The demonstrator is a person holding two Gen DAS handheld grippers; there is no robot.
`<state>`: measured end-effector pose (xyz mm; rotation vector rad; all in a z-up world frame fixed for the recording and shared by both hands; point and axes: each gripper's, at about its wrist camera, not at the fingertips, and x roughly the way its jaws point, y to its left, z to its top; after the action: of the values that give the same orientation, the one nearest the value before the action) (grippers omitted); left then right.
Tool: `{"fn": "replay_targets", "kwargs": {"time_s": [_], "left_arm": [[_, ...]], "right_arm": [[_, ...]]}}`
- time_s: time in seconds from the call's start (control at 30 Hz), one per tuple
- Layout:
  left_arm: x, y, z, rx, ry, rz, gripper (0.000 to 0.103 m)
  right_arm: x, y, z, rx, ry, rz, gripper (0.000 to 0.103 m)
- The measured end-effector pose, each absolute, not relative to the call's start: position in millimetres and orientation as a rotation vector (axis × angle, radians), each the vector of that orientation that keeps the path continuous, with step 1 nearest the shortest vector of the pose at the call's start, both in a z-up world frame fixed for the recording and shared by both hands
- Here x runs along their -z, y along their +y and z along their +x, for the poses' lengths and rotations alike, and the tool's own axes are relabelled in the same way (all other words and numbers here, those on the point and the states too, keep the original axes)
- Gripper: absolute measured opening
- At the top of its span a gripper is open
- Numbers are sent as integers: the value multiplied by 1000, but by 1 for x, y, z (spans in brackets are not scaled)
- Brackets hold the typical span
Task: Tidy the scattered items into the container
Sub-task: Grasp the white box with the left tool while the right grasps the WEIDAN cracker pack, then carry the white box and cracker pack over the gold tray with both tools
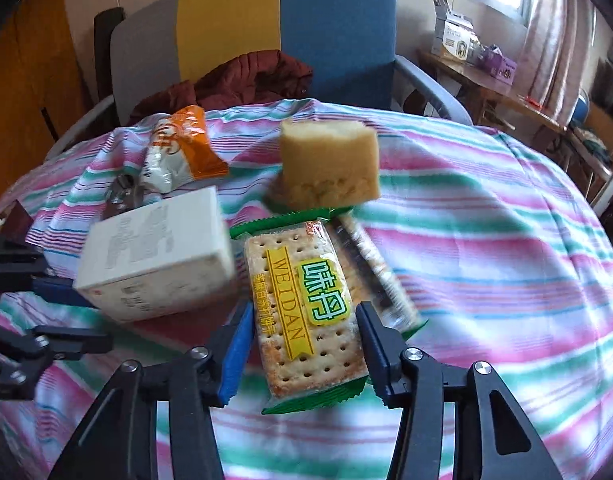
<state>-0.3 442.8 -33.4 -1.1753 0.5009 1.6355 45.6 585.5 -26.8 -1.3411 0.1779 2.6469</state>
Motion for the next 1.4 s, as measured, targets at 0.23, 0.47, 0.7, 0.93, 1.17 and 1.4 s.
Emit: {"fn": "replay_targets", "kwargs": {"time_s": [0.23,0.47,0.7,0.93,1.17,1.4], "left_arm": [[29,420,20,-1588,472,-1188,22],[32,380,47,-1601,393,-1242,27],[-8,357,38,-1801,361,-1094,66],[20,410,27,-1691,470,-1170,66],[28,418,36,-1725,537,-1125,52],[5,382,29,-1738,360,-1154,51]], "right_arm": [[30,567,73,-2656,450,-1294,49],[33,529,107,-2688,661,-1265,49],[42,521,123,-2575,688,-1209,49],[45,523,122,-2569,667,-1208,49],[46,517,121,-2558,607,-1212,49],[32,520,130,-2564,778,-1176,48]]}}
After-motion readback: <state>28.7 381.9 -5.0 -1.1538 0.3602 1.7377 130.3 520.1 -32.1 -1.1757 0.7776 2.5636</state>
